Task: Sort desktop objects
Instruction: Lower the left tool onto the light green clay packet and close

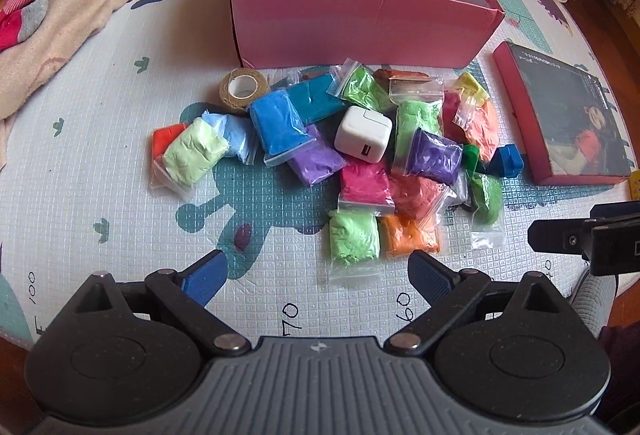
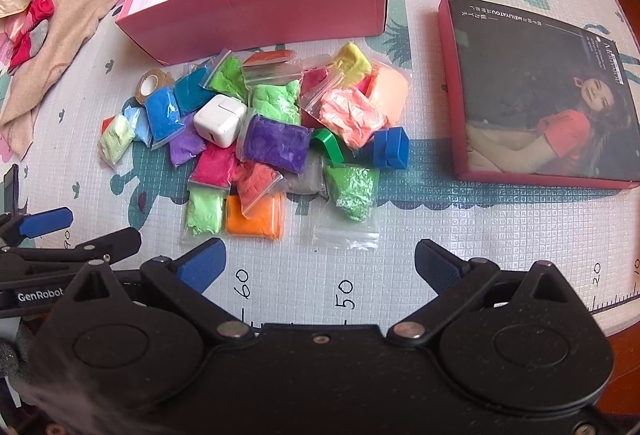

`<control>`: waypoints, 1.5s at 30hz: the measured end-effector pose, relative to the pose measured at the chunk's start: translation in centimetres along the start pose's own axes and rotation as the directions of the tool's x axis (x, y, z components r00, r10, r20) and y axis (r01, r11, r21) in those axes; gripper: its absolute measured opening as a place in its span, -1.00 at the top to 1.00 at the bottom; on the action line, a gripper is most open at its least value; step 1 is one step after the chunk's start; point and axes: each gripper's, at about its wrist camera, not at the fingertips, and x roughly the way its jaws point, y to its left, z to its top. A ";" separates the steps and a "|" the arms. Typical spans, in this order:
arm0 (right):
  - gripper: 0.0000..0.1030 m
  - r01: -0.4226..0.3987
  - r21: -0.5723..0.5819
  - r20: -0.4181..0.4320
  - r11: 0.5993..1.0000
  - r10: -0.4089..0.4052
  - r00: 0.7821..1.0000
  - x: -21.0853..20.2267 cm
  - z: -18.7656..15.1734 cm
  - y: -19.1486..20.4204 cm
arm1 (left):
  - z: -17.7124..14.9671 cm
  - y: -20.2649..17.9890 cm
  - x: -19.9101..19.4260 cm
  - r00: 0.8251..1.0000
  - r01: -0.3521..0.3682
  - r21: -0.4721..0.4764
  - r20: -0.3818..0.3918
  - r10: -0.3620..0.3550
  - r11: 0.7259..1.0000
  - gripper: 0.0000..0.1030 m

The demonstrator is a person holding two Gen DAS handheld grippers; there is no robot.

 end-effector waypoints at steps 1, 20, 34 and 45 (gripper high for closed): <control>-0.96 0.002 0.001 -0.004 1.000 -0.002 1.000 0.3 0.1 -0.1 | -0.1 -0.1 0.4 1.000 0.003 0.003 -0.001 -0.003 1.000 -0.76; -0.87 -0.014 0.028 -0.080 1.000 0.016 0.997 4.0 0.2 -2.1 | 0.6 -2.6 6.4 0.999 0.018 -0.030 -0.051 -0.020 0.999 -0.02; -0.87 -0.039 0.068 -0.085 0.997 0.045 0.995 4.9 0.1 -2.4 | 0.5 -3.6 9.1 0.995 -0.035 -0.004 -0.089 0.034 0.999 0.18; -0.87 -0.038 0.078 -0.100 0.996 0.046 0.994 5.6 0.0 -2.4 | 0.4 -5.1 9.8 0.990 -0.104 0.051 -0.089 0.108 0.993 0.17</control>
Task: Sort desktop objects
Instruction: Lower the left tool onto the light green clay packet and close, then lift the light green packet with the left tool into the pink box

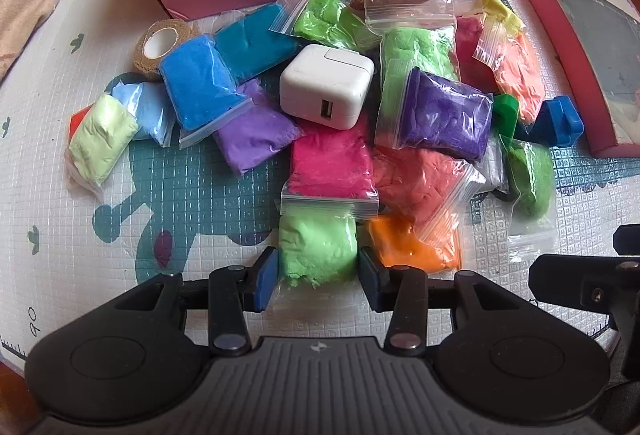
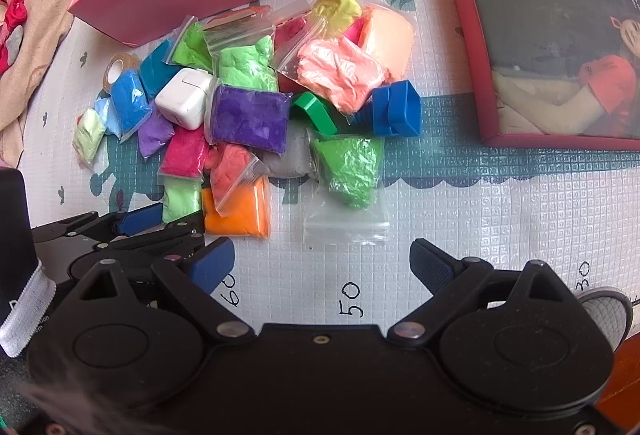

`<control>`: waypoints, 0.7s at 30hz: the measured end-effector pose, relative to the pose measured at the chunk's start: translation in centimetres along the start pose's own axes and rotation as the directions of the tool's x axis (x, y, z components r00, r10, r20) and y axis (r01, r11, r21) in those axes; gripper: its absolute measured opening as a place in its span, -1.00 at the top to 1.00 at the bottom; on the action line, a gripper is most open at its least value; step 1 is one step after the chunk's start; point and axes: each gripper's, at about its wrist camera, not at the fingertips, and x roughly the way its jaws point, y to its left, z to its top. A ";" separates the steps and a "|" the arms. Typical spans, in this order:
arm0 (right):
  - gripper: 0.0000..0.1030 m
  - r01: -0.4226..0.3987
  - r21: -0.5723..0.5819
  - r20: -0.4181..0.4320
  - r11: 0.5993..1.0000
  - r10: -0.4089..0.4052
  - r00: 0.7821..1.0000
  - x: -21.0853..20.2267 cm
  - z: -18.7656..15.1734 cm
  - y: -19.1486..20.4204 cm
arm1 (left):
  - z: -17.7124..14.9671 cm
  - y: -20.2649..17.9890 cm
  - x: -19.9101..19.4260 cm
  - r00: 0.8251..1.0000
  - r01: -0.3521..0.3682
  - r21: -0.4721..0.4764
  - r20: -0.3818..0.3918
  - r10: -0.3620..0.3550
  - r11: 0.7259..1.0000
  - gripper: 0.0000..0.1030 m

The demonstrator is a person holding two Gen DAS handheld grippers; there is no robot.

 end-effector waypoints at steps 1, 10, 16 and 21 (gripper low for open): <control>-0.87 0.001 0.002 0.001 1.000 -0.001 1.000 0.0 0.0 -0.1 | 0.0 -0.1 0.0 1.000 -0.004 0.003 -0.003 0.004 1.000 0.17; -0.87 0.014 0.030 0.012 0.999 -0.015 1.000 -0.5 0.2 -0.9 | -0.1 -0.2 -0.3 1.000 -0.018 0.012 -0.016 0.018 1.000 0.23; -0.87 0.022 0.028 0.019 0.999 -0.022 1.000 -0.8 0.3 -1.0 | -0.6 0.1 -1.4 0.999 0.012 -0.006 -0.034 -0.012 1.000 0.24; -0.87 0.035 0.029 0.016 0.999 -0.035 0.999 -0.6 0.2 -1.2 | -0.8 0.8 -3.4 0.999 0.041 -0.035 -0.016 -0.041 0.999 0.24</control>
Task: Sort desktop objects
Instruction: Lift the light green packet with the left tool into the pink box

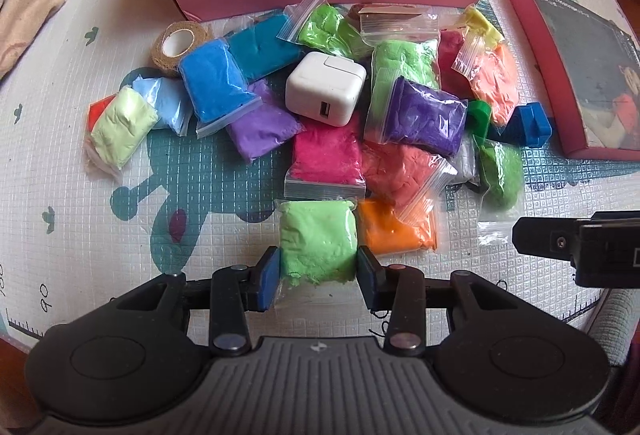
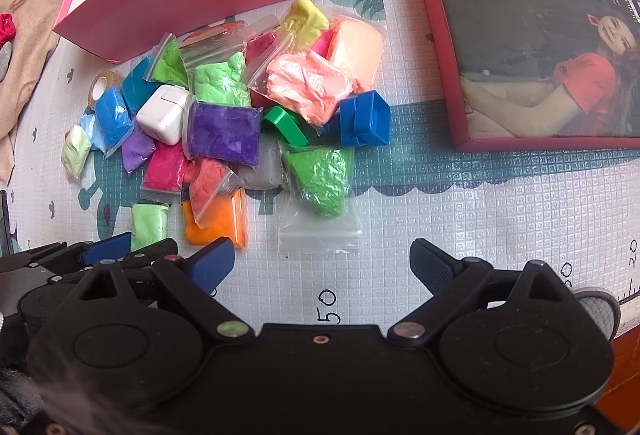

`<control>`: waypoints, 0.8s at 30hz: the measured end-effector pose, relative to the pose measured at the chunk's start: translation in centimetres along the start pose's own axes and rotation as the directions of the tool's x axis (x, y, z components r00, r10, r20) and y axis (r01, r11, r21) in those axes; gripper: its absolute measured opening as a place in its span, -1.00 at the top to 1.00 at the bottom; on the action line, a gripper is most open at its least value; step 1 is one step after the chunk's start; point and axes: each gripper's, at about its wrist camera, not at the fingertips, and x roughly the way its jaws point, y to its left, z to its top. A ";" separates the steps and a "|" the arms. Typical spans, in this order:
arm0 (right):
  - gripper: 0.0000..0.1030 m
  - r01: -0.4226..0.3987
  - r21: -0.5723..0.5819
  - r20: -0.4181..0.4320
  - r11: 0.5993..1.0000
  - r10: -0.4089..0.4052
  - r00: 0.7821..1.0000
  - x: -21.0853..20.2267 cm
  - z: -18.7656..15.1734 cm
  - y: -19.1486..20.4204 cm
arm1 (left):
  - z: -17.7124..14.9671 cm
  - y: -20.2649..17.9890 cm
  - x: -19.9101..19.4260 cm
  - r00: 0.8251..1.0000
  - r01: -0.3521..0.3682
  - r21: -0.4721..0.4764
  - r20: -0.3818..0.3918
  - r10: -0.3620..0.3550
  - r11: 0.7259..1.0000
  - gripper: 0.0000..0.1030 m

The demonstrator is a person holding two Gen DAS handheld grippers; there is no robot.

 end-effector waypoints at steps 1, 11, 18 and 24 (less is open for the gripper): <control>-0.87 0.002 -0.003 -0.003 1.000 -0.002 1.000 0.1 0.0 0.0 | 0.0 0.1 -0.5 1.000 0.001 -0.002 0.009 -0.001 1.000 0.24; -0.87 -0.014 -0.028 0.005 1.000 0.014 1.000 0.4 -0.6 0.1 | 1.4 1.2 -4.5 0.997 0.008 -0.025 0.082 -0.006 1.000 0.24; -0.87 -0.046 0.005 0.046 0.999 0.046 0.998 0.7 -1.2 -1.2 | 2.9 1.0 -7.3 0.987 0.049 -0.017 0.155 -0.046 0.999 0.24; -0.38 -0.083 -0.005 0.090 0.997 0.083 0.992 0.7 -1.1 -1.2 | 4.4 0.4 -9.9 0.971 0.107 -0.007 0.218 -0.103 0.994 0.24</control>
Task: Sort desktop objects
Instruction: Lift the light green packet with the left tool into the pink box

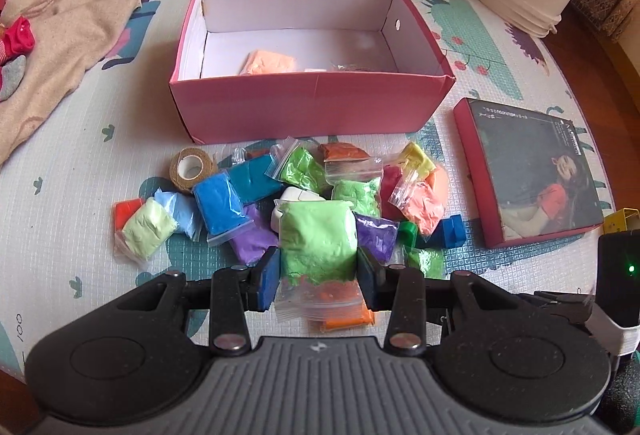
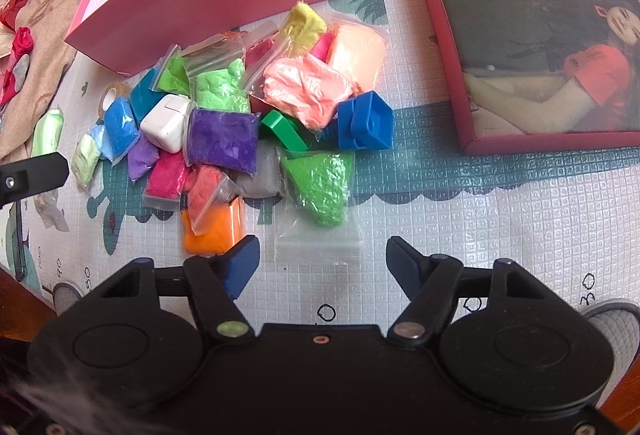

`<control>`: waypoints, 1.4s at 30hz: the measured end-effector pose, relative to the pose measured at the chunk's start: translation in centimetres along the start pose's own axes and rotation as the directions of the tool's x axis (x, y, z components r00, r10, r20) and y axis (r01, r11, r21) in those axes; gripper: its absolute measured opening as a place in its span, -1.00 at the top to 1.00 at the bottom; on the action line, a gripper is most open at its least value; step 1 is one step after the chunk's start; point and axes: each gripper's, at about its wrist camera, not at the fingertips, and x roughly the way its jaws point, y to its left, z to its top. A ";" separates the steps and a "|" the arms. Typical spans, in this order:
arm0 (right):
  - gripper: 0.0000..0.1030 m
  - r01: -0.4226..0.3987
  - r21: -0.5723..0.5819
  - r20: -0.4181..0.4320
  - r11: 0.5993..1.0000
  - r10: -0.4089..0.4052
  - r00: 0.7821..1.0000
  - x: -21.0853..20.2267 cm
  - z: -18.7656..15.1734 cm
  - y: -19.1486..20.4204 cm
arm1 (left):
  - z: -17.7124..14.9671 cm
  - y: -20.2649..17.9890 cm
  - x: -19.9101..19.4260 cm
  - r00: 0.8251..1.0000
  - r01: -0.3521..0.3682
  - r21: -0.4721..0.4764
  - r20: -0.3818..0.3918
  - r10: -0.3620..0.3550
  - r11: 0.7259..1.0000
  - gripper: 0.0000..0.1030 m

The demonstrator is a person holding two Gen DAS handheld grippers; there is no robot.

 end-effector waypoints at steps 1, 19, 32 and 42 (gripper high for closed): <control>-0.38 -0.005 0.001 0.002 1.000 0.005 1.000 0.0 0.1 0.0 | 0.4 -0.2 -0.4 1.000 0.010 0.003 0.012 -0.010 1.000 0.24; -0.38 0.012 -0.023 0.018 1.000 -0.012 1.000 2.3 1.1 -0.3 | 4.7 -1.6 -2.4 0.986 0.090 0.042 0.139 -0.095 0.995 0.24; -0.40 -0.049 0.031 0.028 0.998 0.048 0.998 3.3 1.5 -1.8 | 6.1 -2.2 -1.2 0.985 0.079 0.061 0.148 -0.088 0.995 0.24; -0.11 -0.055 0.045 0.042 0.997 0.053 0.998 3.0 1.3 -2.6 | 9.7 -0.7 -0.5 0.980 0.050 0.026 0.193 -0.054 0.998 0.24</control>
